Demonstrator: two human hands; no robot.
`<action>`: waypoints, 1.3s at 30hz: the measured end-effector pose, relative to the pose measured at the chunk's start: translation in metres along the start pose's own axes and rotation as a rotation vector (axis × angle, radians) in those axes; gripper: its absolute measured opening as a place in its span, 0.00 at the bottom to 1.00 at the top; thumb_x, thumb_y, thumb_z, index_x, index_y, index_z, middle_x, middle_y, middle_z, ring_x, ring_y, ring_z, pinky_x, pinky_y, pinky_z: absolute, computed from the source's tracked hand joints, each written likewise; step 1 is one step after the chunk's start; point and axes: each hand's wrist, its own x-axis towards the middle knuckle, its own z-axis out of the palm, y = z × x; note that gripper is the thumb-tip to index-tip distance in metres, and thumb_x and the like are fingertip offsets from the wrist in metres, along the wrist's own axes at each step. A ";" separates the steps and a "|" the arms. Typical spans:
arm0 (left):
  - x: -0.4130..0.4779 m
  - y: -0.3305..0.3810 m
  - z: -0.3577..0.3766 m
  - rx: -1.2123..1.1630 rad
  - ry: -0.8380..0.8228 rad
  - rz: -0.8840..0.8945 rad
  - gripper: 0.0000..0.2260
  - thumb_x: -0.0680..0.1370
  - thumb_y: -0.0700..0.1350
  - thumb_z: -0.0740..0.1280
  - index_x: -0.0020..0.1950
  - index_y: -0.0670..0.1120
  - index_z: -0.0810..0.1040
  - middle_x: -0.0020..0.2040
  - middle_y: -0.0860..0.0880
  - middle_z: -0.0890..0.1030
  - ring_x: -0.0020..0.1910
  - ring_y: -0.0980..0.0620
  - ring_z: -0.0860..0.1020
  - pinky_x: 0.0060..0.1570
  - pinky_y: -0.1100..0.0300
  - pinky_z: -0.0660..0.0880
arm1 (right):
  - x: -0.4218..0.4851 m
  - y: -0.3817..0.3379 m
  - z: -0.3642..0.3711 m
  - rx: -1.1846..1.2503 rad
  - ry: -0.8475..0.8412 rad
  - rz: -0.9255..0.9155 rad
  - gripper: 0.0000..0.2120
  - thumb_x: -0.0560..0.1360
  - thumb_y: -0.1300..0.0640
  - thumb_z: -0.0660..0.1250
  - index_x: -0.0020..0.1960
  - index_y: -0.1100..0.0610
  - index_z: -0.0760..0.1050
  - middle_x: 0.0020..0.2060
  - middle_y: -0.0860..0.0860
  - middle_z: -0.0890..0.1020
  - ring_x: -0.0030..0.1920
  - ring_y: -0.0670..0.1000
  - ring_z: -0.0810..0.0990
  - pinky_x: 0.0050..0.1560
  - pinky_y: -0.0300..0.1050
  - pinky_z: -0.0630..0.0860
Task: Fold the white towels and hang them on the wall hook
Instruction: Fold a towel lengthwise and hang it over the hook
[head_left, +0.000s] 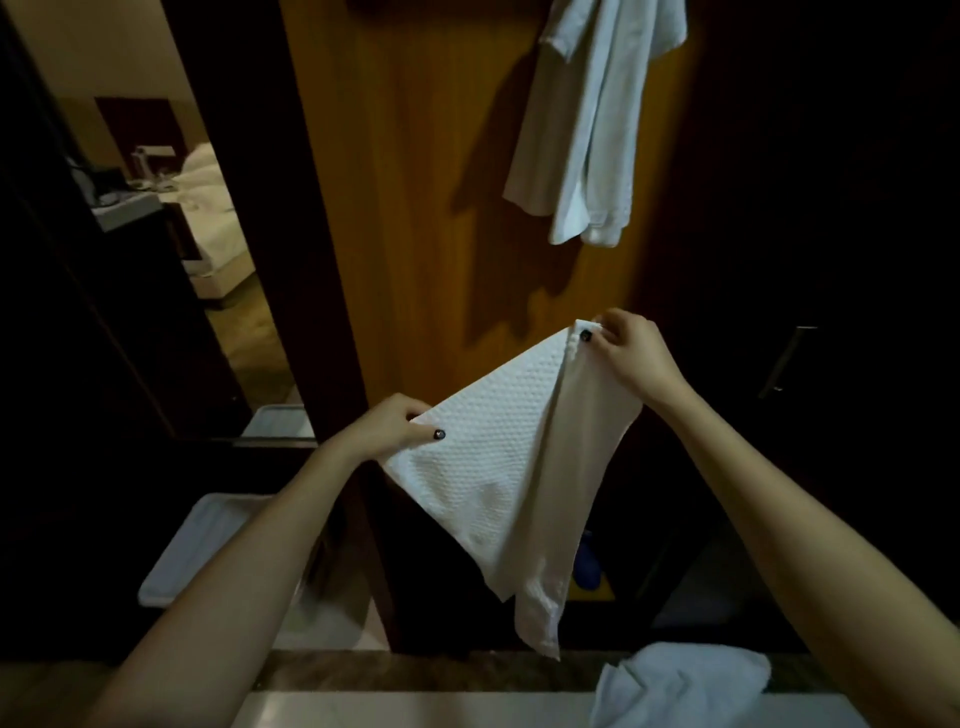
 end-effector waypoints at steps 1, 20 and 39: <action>0.002 -0.002 -0.001 0.026 0.006 0.001 0.05 0.74 0.44 0.73 0.46 0.44 0.85 0.43 0.44 0.84 0.42 0.53 0.79 0.43 0.58 0.72 | -0.002 0.005 -0.002 -0.006 0.042 0.036 0.05 0.79 0.59 0.63 0.49 0.59 0.77 0.42 0.48 0.78 0.44 0.47 0.76 0.36 0.33 0.68; 0.025 0.060 0.029 -0.374 0.195 0.168 0.11 0.77 0.35 0.66 0.58 0.47 0.78 0.54 0.50 0.81 0.50 0.58 0.79 0.46 0.69 0.74 | -0.059 0.036 -0.004 0.359 -0.165 0.544 0.06 0.76 0.68 0.64 0.44 0.67 0.80 0.39 0.58 0.82 0.39 0.55 0.81 0.39 0.45 0.81; 0.006 0.099 0.046 -0.023 0.032 0.246 0.12 0.74 0.47 0.72 0.55 0.46 0.77 0.51 0.54 0.77 0.48 0.59 0.74 0.44 0.66 0.68 | -0.055 -0.045 0.014 -0.021 -0.052 0.110 0.17 0.72 0.49 0.74 0.34 0.62 0.77 0.24 0.53 0.81 0.27 0.51 0.79 0.31 0.41 0.73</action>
